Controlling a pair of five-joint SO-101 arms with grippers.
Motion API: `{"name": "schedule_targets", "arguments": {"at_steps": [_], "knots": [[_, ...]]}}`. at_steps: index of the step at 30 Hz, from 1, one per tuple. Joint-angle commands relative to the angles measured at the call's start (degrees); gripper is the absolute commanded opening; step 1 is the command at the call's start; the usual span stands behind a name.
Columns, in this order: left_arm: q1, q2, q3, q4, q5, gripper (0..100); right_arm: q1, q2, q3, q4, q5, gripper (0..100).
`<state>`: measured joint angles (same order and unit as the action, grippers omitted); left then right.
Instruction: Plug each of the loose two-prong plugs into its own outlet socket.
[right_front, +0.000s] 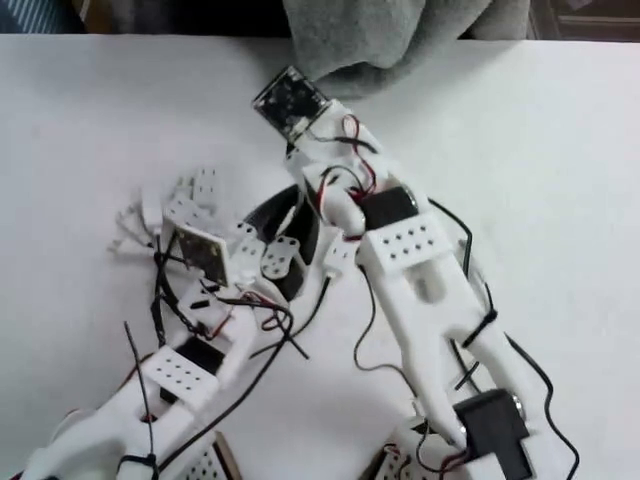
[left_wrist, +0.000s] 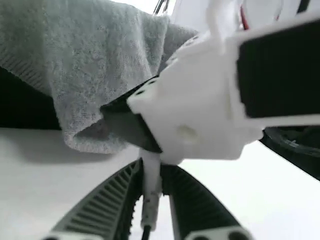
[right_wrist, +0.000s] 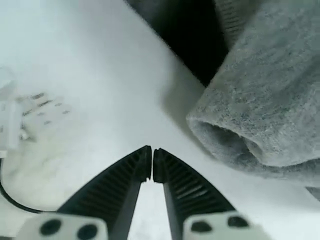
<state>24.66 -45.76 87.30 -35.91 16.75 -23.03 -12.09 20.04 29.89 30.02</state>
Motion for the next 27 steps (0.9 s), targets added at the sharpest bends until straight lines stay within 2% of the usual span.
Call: {"name": "schedule_targets", "arguments": {"at_steps": [1,7,12,20,23,27], "knots": [[0.2,-0.7,-0.7,-1.2,-0.2,2,6.8,8.4,-5.8,-2.2,0.8,1.9],[0.2,-0.7,-0.7,-1.2,-0.2,2,10.3,11.6,-12.9,3.6,0.8,1.9],[0.2,-0.7,-0.7,-1.2,-0.2,2,10.2,6.1,-16.0,10.9,0.7,1.9],[0.2,-0.7,-0.7,-1.2,-0.2,2,-3.5,-8.7,-15.6,23.3,-3.6,1.9],[0.2,-0.7,-0.7,-1.2,-0.2,2,-6.9,-9.7,-13.0,23.3,-3.6,1.9],[0.2,-0.7,-0.7,-1.2,-0.2,2,-6.2,-7.8,-6.0,14.6,-2.1,1.9]]}}
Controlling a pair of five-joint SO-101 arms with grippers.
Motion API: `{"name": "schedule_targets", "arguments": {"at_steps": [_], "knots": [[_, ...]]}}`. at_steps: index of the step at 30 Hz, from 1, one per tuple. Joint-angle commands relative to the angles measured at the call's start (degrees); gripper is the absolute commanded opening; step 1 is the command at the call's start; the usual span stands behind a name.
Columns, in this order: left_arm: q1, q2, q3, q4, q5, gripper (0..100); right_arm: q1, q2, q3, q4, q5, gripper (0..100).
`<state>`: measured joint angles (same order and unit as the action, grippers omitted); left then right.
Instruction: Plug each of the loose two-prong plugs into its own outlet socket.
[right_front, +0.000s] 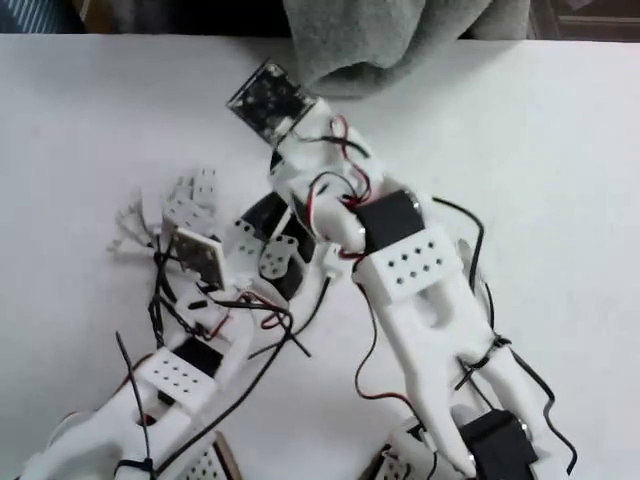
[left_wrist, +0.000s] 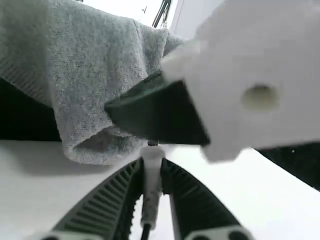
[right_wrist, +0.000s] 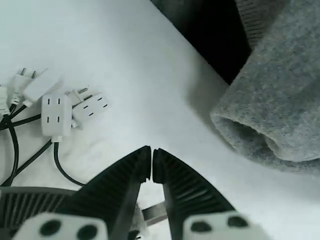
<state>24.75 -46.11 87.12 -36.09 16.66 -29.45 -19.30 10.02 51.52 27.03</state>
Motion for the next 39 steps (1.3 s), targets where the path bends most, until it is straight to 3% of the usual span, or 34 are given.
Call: {"name": "schedule_targets", "arguments": {"at_steps": [1,4,9,19,28,31,35,39], "knots": [[0.1,-0.3,-0.5,-1.1,-0.1,2,0.9,0.3,5.5,-9.1,2.7,1.9],[0.0,-0.3,-0.5,-1.1,-0.1,2,3.5,4.1,8.4,-14.3,7.4,1.9],[0.0,-0.3,-0.5,-1.1,-0.1,2,8.8,12.0,6.7,-18.6,7.7,1.9],[0.0,-0.3,-0.5,-1.1,-0.1,2,16.8,21.8,-1.1,-18.6,7.7,1.9],[-0.8,-0.3,-0.5,-1.1,0.0,2,19.5,22.0,-3.6,-18.1,7.6,1.9],[-3.6,-0.3,-0.6,-0.8,0.3,2,21.3,22.0,-6.3,-15.2,6.8,1.9],[-6.6,0.0,-1.2,0.9,0.3,2,25.3,22.0,-12.4,-7.0,-1.6,2.0],[-7.2,0.0,-7.1,14.2,0.4,2,29.2,22.0,-18.4,4.6,-5.5,2.0]]}}
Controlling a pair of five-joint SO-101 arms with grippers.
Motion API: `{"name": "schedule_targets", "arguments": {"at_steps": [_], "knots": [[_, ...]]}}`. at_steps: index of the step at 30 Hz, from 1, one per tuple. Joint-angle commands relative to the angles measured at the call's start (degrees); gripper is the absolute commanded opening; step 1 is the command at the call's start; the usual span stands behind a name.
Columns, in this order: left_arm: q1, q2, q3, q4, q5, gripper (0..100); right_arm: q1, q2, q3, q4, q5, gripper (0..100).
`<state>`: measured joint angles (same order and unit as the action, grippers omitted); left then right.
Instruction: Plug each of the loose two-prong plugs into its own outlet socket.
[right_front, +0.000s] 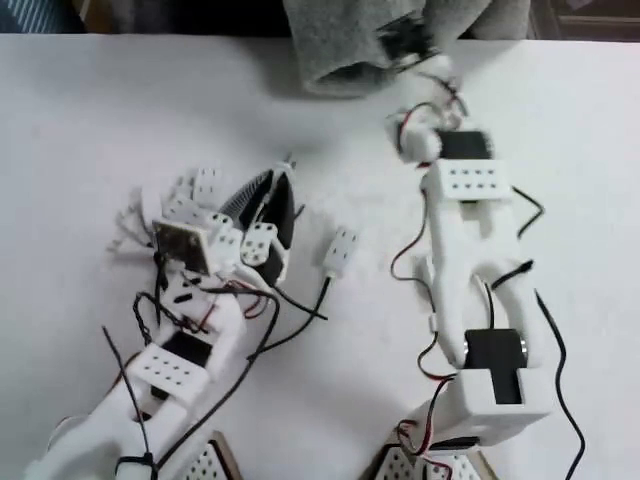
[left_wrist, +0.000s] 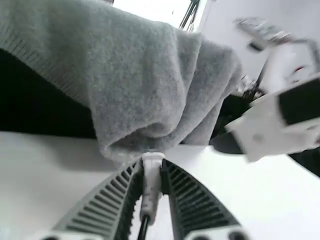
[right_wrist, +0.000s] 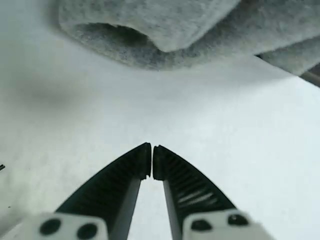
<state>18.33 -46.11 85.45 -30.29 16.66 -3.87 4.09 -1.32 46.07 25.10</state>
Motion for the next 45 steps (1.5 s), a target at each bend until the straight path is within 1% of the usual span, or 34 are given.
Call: {"name": "schedule_targets", "arguments": {"at_steps": [1,5,8,10,14,17,21,23,25,27,29,32,34,36,37,39,41,45], "knots": [[-1.5,0.0,-7.2,12.3,0.4,2,4.8,-1.4,-8.1,13.0,-4.2,2.0],[-4.6,0.0,-14.2,26.2,0.1,2,10.2,-1.1,-9.0,20.8,-8.8,2.0],[-6.4,0.0,-19.0,35.2,0.0,2,14.4,-0.7,-8.5,24.7,-15.6,2.0],[-6.5,0.1,-21.7,39.6,0.0,2,16.4,-1.1,-6.9,26.0,-20.9,2.0],[-6.4,0.2,-26.2,45.0,-0.1,2,18.3,-0.8,-2.4,27.3,-31.0,2.0],[-6.5,0.2,-28.0,45.6,-0.3,2,18.6,-0.8,2.4,27.3,-36.5,2.1],[-6.4,4.2,-33.1,46.0,-5.5,2,18.2,-0.8,7.9,27.1,-42.2,2.1],[-6.5,8.9,-38.0,47.3,-7.1,2,18.5,-0.8,9.3,27.0,-42.4,2.1],[-7.4,14.0,-43.7,51.1,-7.8,2,18.3,-1.3,9.9,27.0,-39.2,2.1],[-10.0,18.7,-49.1,56.0,-7.9,2,17.9,-1.4,9.5,27.1,-35.5,2.1],[-12.5,22.5,-53.3,60.0,-7.9,2,16.5,-1.4,8.9,26.9,-32.6,2.1],[-16.4,26.0,-56.0,64.4,-7.9,2,12.4,-1.4,6.9,27.5,-31.5,2.7],[-18.9,27.3,-54.9,65.0,-7.9,2,9.9,-1.4,5.6,29.0,-35.3,7.7],[-21.2,27.9,-52.8,64.8,-7.9,2,6.8,-1.4,4.0,31.1,-42.4,16.3],[-22.4,27.9,-52.0,64.8,-7.9,2,5.1,-1.4,3.3,31.7,-44.7,20.3],[-24.4,28.2,-50.5,65.0,-7.9,2,0.9,-1.3,2.6,32.1,-45.6,26.6],[-25.8,28.2,-49.1,64.8,-7.9,2,-3.8,-0.7,2.6,31.9,-46.0,28.5],[-27.9,28.4,-48.0,64.7,-7.8,2,-12.3,0.7,2.5,29.9,-46.0,26.8]]}}
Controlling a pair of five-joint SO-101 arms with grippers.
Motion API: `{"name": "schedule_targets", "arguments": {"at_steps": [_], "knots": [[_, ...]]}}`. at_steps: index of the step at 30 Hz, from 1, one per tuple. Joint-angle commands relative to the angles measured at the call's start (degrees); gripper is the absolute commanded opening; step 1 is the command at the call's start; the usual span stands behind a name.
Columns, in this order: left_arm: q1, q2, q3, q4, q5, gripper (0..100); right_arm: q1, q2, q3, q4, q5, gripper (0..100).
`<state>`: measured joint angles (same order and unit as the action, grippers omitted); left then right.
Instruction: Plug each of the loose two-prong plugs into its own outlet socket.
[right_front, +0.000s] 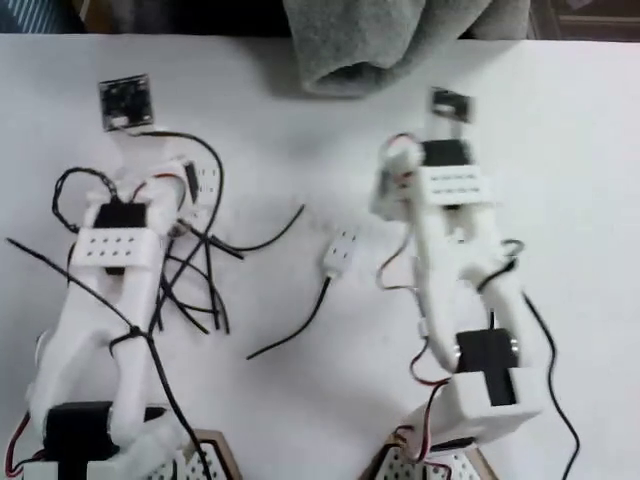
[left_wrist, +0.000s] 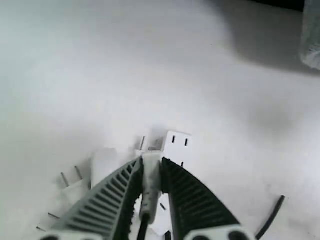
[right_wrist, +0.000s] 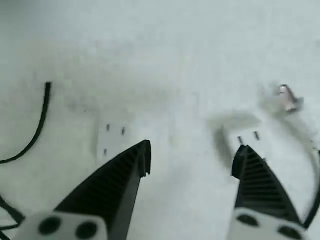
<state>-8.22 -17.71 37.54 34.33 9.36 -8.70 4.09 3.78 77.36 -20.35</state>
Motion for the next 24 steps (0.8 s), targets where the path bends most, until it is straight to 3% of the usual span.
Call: {"name": "schedule_targets", "arguments": {"at_steps": [1,6,10,17,24], "knots": [[-1.4,0.0,0.4,-0.3,-0.5,2,-9.0,1.3,-2.5,-2.2,-0.5,26.4],[-1.4,0.0,6.2,-9.3,-0.5,2,-13.2,6.0,-2.5,-6.3,-1.6,23.8],[-1.4,-0.1,9.2,-15.0,-0.6,2,-12.4,9.7,-2.8,-7.3,-10.4,22.0],[-1.3,-0.1,9.6,-15.8,-0.7,2,-11.0,13.4,-2.6,-11.2,-18.5,22.2],[-1.4,-0.1,9.8,-15.8,-0.8,2,-11.4,17.2,-2.8,-12.0,-18.5,21.9]]}}
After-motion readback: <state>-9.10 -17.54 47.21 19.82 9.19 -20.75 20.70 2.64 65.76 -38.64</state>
